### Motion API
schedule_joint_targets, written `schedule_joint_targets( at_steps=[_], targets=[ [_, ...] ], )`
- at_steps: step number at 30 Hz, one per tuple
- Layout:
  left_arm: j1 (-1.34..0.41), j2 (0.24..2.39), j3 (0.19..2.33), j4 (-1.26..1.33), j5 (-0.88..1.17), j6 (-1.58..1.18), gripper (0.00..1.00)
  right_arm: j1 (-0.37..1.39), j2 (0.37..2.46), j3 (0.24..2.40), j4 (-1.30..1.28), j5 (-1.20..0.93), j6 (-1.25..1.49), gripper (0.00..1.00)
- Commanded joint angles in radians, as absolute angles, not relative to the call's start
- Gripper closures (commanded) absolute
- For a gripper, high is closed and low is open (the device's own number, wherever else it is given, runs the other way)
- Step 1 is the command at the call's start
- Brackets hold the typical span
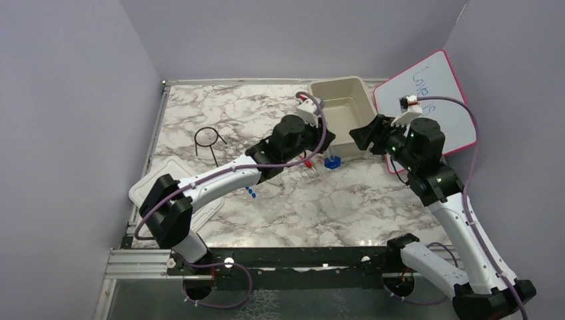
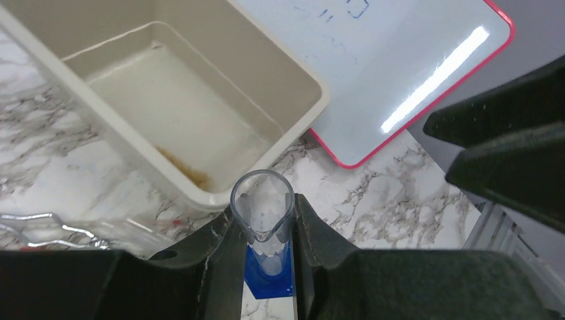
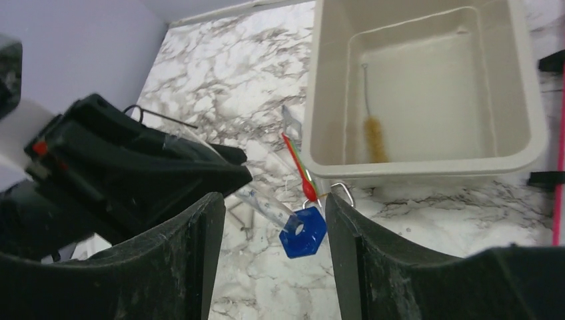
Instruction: Organize the chemistry lab equipment
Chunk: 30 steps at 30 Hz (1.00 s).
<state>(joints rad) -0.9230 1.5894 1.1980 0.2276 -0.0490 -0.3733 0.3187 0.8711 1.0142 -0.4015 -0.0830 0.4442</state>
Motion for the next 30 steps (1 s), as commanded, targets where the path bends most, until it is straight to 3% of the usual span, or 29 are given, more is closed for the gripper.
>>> schedule_joint_targets(
  at_steps=[1,9,21,25,30],
  targets=[
    [-0.861,1.492,1.192,0.052,0.044,-0.524,0.74,0.320,0.880,0.967,-0.257,-0.306,0.376,0.37],
    [-0.734,1.428,1.257,-0.062,0.269,-0.633,0.74,0.321,0.962,0.849,0.054,-0.664,0.397,0.35],
    [-0.673,1.439,1.295,-0.040,0.464,-0.712,0.74,0.371,1.156,0.889,0.064,-0.726,0.358,0.38],
    [-0.666,1.444,1.293,-0.031,0.488,-0.721,0.74,0.376,1.191,0.901,0.050,-0.747,0.359,0.48],
    [-0.655,1.442,1.283,-0.017,0.492,-0.734,0.74,0.382,1.201,0.902,0.051,-0.771,0.365,0.73]
  ],
)
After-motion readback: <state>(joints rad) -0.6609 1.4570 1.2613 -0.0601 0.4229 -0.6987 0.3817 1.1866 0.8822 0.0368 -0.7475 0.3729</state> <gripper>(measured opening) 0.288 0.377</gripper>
